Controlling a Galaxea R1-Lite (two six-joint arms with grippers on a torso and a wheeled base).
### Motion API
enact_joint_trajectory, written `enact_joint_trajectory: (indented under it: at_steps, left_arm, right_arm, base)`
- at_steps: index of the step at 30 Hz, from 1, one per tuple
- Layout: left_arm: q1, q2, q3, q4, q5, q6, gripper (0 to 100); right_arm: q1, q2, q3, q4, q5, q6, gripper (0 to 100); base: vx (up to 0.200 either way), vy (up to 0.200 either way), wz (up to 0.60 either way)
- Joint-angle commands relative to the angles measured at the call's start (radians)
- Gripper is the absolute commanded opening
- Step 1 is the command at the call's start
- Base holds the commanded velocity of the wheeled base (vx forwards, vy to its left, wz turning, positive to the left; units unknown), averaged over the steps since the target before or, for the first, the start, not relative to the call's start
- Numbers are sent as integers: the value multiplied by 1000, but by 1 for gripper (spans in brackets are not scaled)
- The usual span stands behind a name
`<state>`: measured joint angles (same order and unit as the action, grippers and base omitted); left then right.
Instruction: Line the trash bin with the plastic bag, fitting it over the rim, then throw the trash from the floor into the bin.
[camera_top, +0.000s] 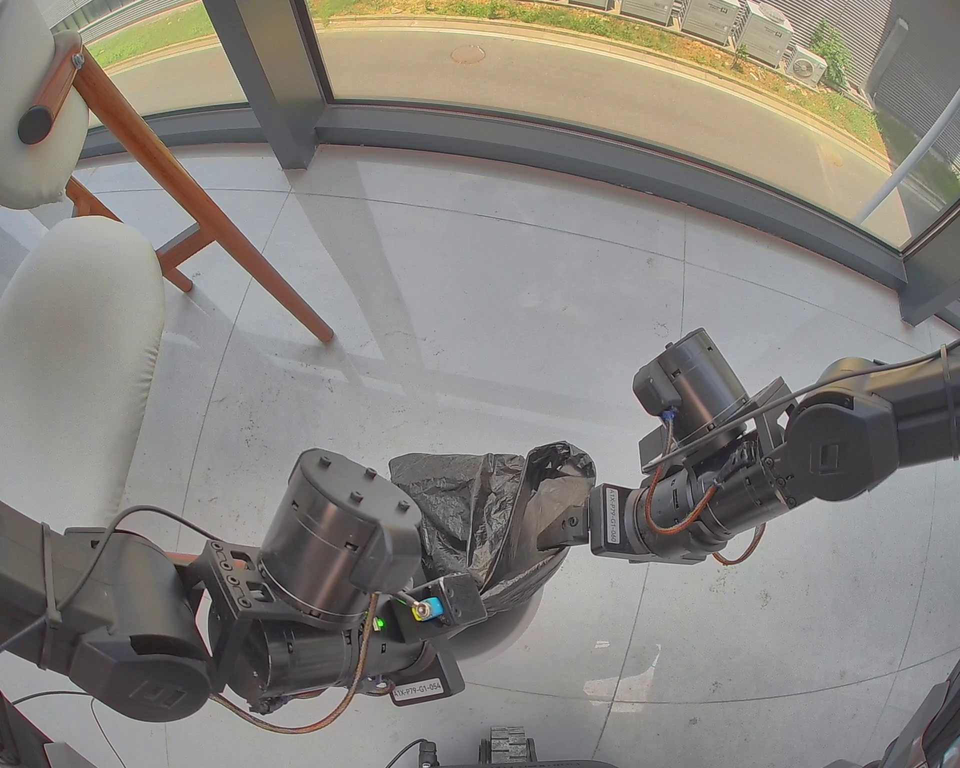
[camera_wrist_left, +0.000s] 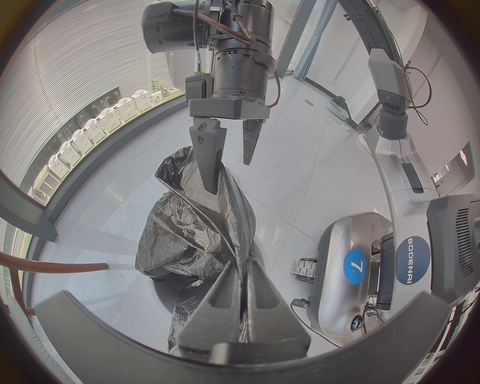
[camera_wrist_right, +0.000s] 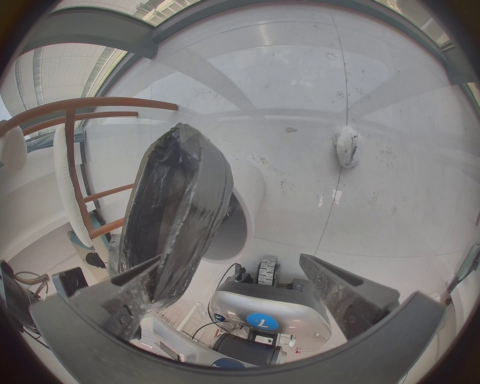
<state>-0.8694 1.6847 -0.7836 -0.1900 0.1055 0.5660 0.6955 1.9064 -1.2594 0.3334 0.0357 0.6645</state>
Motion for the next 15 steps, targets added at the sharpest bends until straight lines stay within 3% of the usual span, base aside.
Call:
enact_joint_trajectory:
  at_steps: [1,10,15]
  left_arm:
    - [0,0,-2,0,0,0,0]
    - [3,4,-8,0,3,-1,0]
    - [-7,55,-17,-2,5,-78,0]
  right_arm:
    - [5,2,-6,1,1,0,0]
    - [32,26,-28,3,0,-5,0]
    - [19,57,-22,-4,-19,-22,0]
  base:
    - [0,0,0]
    - [0,0,0]
    - [0,0,0]
